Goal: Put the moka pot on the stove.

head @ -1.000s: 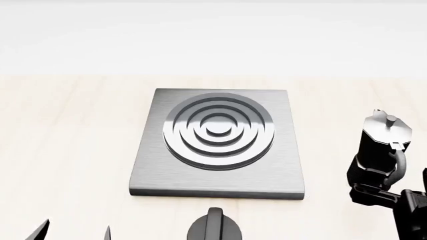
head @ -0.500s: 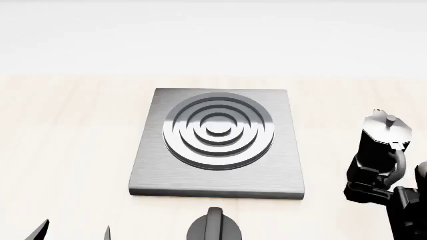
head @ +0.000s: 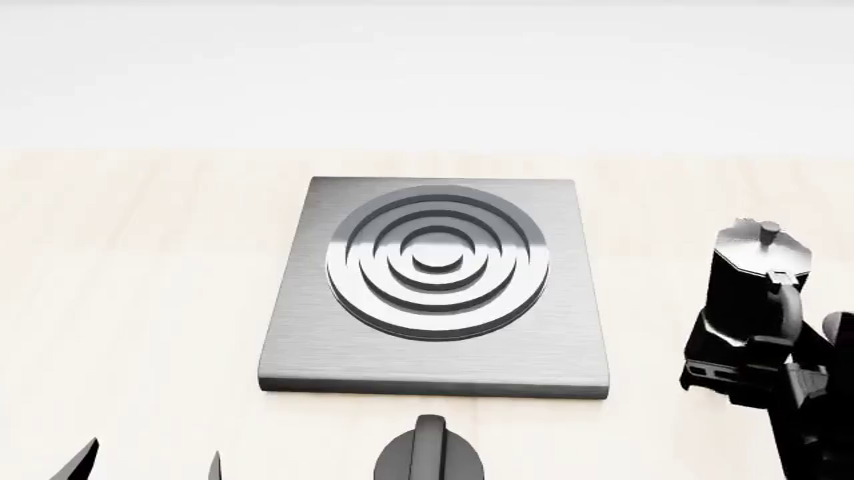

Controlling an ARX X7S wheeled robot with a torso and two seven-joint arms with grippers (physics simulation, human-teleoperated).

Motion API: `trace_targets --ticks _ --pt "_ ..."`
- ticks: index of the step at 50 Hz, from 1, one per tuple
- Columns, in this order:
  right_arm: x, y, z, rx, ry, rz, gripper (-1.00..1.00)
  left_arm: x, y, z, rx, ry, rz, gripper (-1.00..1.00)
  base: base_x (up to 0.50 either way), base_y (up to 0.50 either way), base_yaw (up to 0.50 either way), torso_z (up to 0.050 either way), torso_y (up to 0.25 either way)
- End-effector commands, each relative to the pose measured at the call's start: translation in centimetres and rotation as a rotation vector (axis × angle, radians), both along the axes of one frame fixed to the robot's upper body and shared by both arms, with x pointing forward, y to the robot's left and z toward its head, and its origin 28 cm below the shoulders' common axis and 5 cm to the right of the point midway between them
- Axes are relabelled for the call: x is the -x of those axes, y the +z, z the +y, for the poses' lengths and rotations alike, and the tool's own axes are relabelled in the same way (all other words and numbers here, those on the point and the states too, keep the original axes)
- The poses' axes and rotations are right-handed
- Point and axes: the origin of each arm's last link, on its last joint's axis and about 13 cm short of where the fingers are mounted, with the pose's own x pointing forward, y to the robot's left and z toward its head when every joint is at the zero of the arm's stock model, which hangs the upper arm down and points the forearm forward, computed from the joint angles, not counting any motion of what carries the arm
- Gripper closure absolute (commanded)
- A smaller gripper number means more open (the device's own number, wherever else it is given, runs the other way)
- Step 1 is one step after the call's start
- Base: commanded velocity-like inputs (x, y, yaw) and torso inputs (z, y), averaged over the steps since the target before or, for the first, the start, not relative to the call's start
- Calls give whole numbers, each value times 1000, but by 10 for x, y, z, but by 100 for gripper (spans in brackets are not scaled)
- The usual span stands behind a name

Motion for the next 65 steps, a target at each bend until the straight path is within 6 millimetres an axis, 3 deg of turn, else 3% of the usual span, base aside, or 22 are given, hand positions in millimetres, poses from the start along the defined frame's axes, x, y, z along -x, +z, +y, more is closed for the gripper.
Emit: trace_targets --ticks 1,19,37,65 --pt "-5 65 20 126 62 -128 100 -1 0 0 17 -8 -35 -100 0 0 0 0 0" --pt "-13 65 23 148 79 -143 100 -1 0 0 21 -8 -44 -100 0 0 0 0 0" --pt "-49 88 59 248 140 -221 100 -1 0 0 22 -7 -45 -100 0 0 0 0 1" --pt "-81 93 96 171 233 -283 100 -1 0 0 25 -3 -43 -100 0 0 0 0 1"
